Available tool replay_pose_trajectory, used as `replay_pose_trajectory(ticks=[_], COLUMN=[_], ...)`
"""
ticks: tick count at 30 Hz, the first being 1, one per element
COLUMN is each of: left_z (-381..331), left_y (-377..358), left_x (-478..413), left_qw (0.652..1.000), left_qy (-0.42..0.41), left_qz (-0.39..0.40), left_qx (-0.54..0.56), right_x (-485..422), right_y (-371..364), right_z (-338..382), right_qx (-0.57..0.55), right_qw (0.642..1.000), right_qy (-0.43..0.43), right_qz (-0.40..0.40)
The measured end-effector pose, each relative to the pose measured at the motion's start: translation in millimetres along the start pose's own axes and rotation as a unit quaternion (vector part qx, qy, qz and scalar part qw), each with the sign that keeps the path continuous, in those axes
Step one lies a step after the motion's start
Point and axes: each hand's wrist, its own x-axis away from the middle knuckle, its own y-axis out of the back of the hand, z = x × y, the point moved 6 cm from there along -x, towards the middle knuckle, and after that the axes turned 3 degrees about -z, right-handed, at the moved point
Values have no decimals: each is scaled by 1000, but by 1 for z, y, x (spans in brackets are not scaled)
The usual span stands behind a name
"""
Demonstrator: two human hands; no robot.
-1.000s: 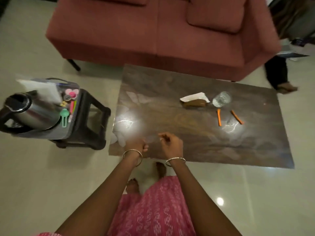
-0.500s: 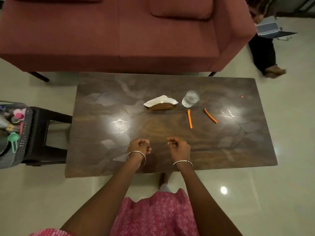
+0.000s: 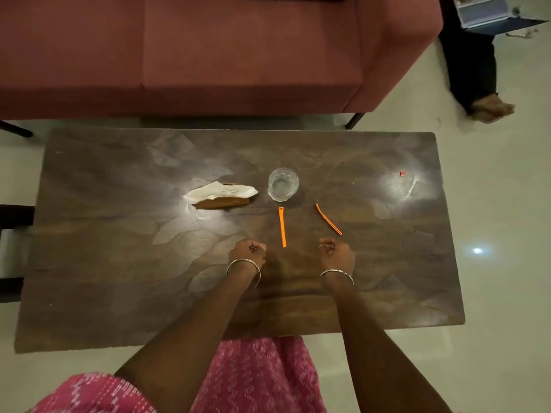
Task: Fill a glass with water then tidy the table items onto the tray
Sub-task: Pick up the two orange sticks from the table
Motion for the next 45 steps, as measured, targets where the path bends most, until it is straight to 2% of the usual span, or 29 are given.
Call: replay_pose_trajectory(ticks=[4, 11, 15, 18, 21, 26, 28, 31, 40, 45], left_z=[-10, -19, -20, -24, -22, 3, 14, 29, 64, 88], left_y=[-36, -79, -84, -89, -85, -61, -41, -5, 119, 201], left_x=[-30, -61, -66, -67, -66, -60, -50, -32, 47, 98], left_qw=[999, 992, 973, 970, 978, 997, 999, 999, 981, 958], left_qy=[-10, -28, -18, -22, -15, 22, 17, 8, -6, -68], left_qz=[-14, -56, -106, -96, -77, -28, -26, -35, 5, 22], left_qx=[-51, -110, -203, -222, -195, -71, -33, 19, 196, 277], right_x=[-50, -105, -118, -119, -110, -63, -37, 2, 143, 239], right_y=[-3, -23, -31, -34, -39, -42, -40, -42, -47, -74], right_z=[-10, -18, -21, -19, -18, -17, -14, -10, 50, 94], right_qx=[46, 117, 108, 96, 91, -3, -48, -86, -172, -238], right_qw=[999, 992, 991, 992, 994, 1000, 998, 996, 978, 950], right_qy=[-14, 50, 56, 56, 44, 8, -2, -13, 65, 63], right_qz=[1, -17, -49, -51, -32, -23, -26, 13, 103, 193])
